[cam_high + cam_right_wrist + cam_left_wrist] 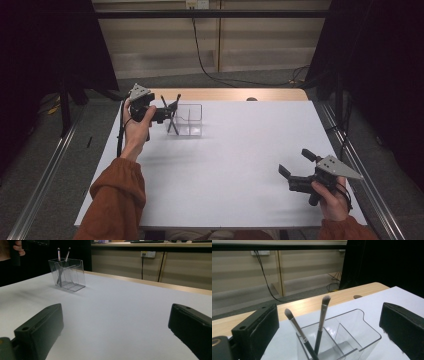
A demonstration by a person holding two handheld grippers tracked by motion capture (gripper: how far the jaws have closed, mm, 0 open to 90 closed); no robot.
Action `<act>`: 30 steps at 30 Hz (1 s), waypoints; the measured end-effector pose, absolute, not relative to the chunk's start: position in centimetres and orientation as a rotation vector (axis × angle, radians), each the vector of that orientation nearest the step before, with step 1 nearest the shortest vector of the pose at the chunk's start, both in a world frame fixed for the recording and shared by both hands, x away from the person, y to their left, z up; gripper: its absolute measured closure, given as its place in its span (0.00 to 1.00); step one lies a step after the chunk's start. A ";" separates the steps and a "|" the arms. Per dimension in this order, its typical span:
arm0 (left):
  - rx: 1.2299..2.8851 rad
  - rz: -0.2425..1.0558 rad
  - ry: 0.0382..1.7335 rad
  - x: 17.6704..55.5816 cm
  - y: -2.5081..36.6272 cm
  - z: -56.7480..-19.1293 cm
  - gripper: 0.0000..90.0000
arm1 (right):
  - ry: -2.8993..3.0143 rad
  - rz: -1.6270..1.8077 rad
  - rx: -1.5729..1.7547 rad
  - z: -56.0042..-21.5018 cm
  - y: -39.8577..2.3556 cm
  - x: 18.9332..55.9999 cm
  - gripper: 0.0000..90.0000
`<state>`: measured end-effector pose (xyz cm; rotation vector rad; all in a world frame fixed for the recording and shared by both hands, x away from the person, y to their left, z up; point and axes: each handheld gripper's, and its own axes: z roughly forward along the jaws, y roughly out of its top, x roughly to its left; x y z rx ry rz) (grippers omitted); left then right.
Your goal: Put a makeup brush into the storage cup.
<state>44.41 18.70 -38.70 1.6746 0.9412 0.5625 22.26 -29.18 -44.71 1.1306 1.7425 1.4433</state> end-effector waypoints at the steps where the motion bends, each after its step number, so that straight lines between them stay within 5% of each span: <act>1: 1.669 0.565 0.945 44.3 18.8 -38.7 0.03 | 1.741 1.443 1.134 -44.7 -29.2 22.3 0.00; 30: 1.704 0.576 0.870 38.4 21.5 -37.7 0.03 | 1.745 1.432 1.121 -44.5 -28.8 22.2 0.00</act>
